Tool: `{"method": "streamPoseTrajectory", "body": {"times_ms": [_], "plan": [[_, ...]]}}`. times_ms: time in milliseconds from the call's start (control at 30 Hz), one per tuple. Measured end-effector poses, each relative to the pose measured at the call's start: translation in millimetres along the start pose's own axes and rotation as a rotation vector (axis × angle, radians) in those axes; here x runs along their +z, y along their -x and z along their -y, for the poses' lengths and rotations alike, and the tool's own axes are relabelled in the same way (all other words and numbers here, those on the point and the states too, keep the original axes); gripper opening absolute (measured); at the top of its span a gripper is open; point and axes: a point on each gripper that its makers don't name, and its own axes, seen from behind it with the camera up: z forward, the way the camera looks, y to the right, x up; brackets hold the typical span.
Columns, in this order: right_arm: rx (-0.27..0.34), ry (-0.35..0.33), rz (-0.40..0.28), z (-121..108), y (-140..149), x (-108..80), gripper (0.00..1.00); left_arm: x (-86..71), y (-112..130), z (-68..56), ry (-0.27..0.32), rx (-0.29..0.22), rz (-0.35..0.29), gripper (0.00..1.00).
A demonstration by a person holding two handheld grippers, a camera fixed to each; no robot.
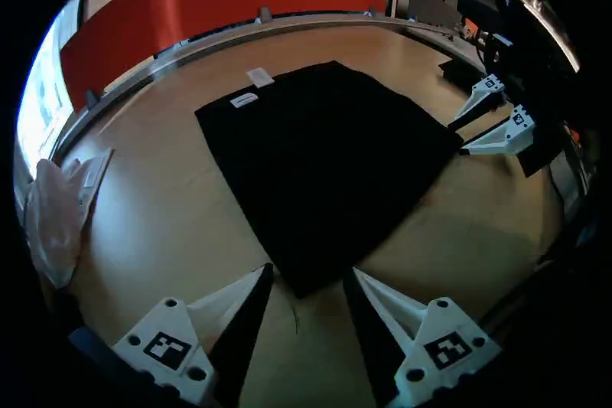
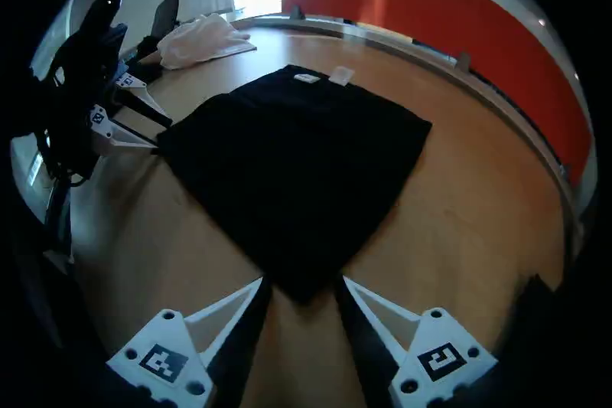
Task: Fold towel
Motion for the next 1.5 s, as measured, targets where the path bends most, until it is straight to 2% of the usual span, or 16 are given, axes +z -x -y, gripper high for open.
{"method": "streamPoseTrajectory", "body": {"times_ms": [67, 133, 267, 533, 700, 900, 1500], "plan": [[0.004, 0.001, 0.001, -1, 0, 0.0, 0.42, -0.2, 0, 0.6, -0.001, -0.002, 0.005, 0.52], [0.008, 0.001, 0.001, -1, 0, 0.1, 0.32, -0.3, 0, 0.8, -0.001, -0.002, 0.01, 0.51], [0.013, -0.002, 0.001, 0, 0, 0.3, 0.19, -0.2, -1, 0.5, -0.003, -0.002, 0.018, 0.33], [0.034, -0.015, -0.014, 5, -3, -2.9, 0.17, 0.0, -2, 0.9, -0.008, -0.028, 0.028, 0.13], [0.043, -0.004, -0.031, 4, -7, -7.5, 0.17, -1.3, -3, -2.3, 0.007, -0.055, 0.033, 0.11], [0.054, -0.004, -0.057, 3, -15, -16.8, 0.17, -9.8, -13, -2.7, -0.006, -0.056, 0.015, 0.11], [0.063, 0.018, -0.165, 3, -58, -75.1, 0.17, -64.2, -52, -13.2, -0.006, -0.09, -0.048, 0.11]]}}
